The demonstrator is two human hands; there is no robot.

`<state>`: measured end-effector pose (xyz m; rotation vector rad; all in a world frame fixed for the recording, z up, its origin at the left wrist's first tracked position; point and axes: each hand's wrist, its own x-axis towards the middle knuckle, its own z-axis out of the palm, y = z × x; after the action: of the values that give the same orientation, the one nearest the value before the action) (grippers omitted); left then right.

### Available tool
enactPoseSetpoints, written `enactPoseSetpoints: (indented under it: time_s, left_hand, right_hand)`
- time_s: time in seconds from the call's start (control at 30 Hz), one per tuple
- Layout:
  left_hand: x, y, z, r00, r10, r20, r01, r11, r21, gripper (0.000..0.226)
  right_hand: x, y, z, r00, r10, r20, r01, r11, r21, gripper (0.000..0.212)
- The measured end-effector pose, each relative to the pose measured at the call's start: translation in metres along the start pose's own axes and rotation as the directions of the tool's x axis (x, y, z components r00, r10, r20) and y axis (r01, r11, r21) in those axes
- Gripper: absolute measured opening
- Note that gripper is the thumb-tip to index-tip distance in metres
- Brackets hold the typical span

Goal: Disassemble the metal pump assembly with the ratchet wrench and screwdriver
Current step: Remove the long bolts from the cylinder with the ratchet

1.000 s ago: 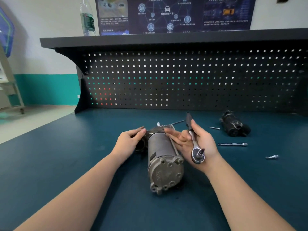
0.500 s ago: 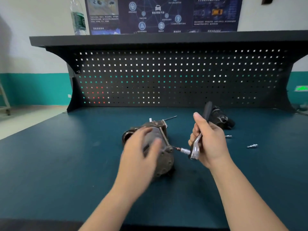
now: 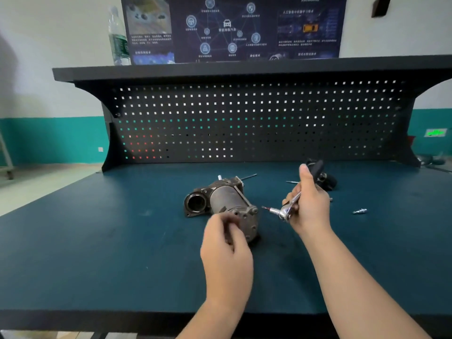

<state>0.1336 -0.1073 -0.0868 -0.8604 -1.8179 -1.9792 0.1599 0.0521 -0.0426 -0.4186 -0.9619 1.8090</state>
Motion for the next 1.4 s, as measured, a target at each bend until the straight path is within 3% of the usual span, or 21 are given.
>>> enactPoseSetpoints:
  time_s: [0.03, 0.1, 0.17, 0.23, 0.37, 0.63, 0.73, 0.83, 0.9, 1.07, 1.13, 1.17, 1.23, 1.27, 1.33, 1.37, 1.4]
  left_hand:
    - [-0.006, 0.007, 0.007, 0.974, -0.212, 0.082, 0.223, 0.961, -0.165, 0.028]
    - [-0.013, 0.017, 0.022, 0.782, -0.511, 0.357, 0.620, 0.697, -0.361, 0.020]
    - [-0.010, 0.024, 0.033, 0.621, -0.552, 0.556, 0.783, 0.467, -0.411, 0.026]
    - [-0.006, 0.020, 0.039, 0.611, -0.519, 0.598, 0.790, 0.446, -0.420, 0.032]
    - [0.000, 0.009, 0.039, 0.687, -0.520, 0.507, 0.727, 0.492, -0.479, 0.028]
    - [0.012, 0.007, 0.044, 0.551, -0.580, 0.600, 0.778, 0.097, -0.621, 0.027]
    - [0.011, 0.002, 0.040, 0.480, -0.567, 0.669, 0.801, -0.027, -0.598, 0.024]
    - [0.010, 0.000, 0.032, 0.458, -0.539, 0.707, 0.814, -0.066, -0.577, 0.018]
    - [0.009, 0.001, 0.031, 0.443, -0.536, 0.718, 0.825, -0.068, -0.561, 0.017]
    - [0.013, 0.005, 0.031, 0.397, -0.492, 0.775, 0.839, -0.147, -0.524, 0.018]
    - [0.016, 0.007, 0.031, 0.399, -0.476, 0.784, 0.843, -0.147, -0.518, 0.017]
    - [0.017, 0.007, 0.031, 0.406, -0.465, 0.787, 0.846, -0.135, -0.516, 0.017]
    - [0.018, 0.007, 0.031, 0.417, -0.434, 0.799, 0.854, -0.114, -0.508, 0.018]
    - [0.018, 0.006, 0.031, 0.415, -0.424, 0.805, 0.859, -0.111, -0.500, 0.020]
    - [0.018, 0.005, 0.033, 0.404, -0.426, 0.810, 0.863, -0.116, -0.491, 0.022]
    - [0.018, 0.004, 0.034, 0.401, -0.435, 0.806, 0.864, -0.113, -0.491, 0.023]
    - [0.018, 0.003, 0.035, 0.401, -0.446, 0.800, 0.866, -0.099, -0.489, 0.024]
  right_hand:
    - [0.001, 0.001, 0.001, 1.000, -0.003, 0.009, 0.003, 1.000, 0.011, 0.055]
    - [0.001, 0.005, 0.002, 0.998, -0.035, 0.043, 0.036, 0.999, -0.014, 0.055]
    - [0.001, 0.008, 0.003, 0.993, -0.098, 0.070, 0.105, 0.989, -0.104, 0.055]
    - [-0.001, 0.009, 0.003, 0.986, -0.142, 0.087, 0.155, 0.973, -0.170, 0.056]
    - [-0.006, 0.007, 0.006, 0.973, -0.207, 0.101, 0.223, 0.959, -0.174, 0.058]
    - [-0.035, 0.011, 0.015, 0.851, -0.519, 0.083, 0.516, 0.796, -0.317, 0.059]
    - [-0.044, 0.015, 0.017, 0.691, -0.692, 0.209, 0.715, 0.609, -0.343, 0.047]
    - [-0.050, 0.012, 0.020, 0.382, -0.777, 0.500, 0.914, 0.239, -0.328, 0.037]
    - [-0.050, 0.009, 0.019, 0.247, -0.735, 0.631, 0.956, 0.079, -0.283, 0.031]
    - [-0.044, -0.009, 0.030, 0.219, -0.594, 0.774, 0.962, 0.000, -0.273, 0.032]
    - [-0.042, -0.016, 0.034, 0.248, -0.526, 0.814, 0.950, -0.035, -0.312, 0.031]
    - [-0.041, -0.018, 0.034, 0.301, -0.507, 0.808, 0.931, -0.027, -0.364, 0.033]
    - [-0.042, -0.018, 0.028, 0.486, -0.535, 0.691, 0.848, 0.098, -0.520, 0.039]
    - [-0.042, -0.015, 0.023, 0.601, -0.567, 0.563, 0.765, 0.205, -0.611, 0.041]
    - [-0.041, -0.006, 0.009, 0.827, -0.537, 0.169, 0.471, 0.497, -0.729, 0.040]
    - [-0.039, 0.000, 0.000, 0.911, -0.410, -0.050, 0.267, 0.677, -0.685, 0.037]
    - [-0.039, 0.005, -0.006, 0.948, -0.234, -0.215, 0.066, 0.808, -0.586, 0.033]
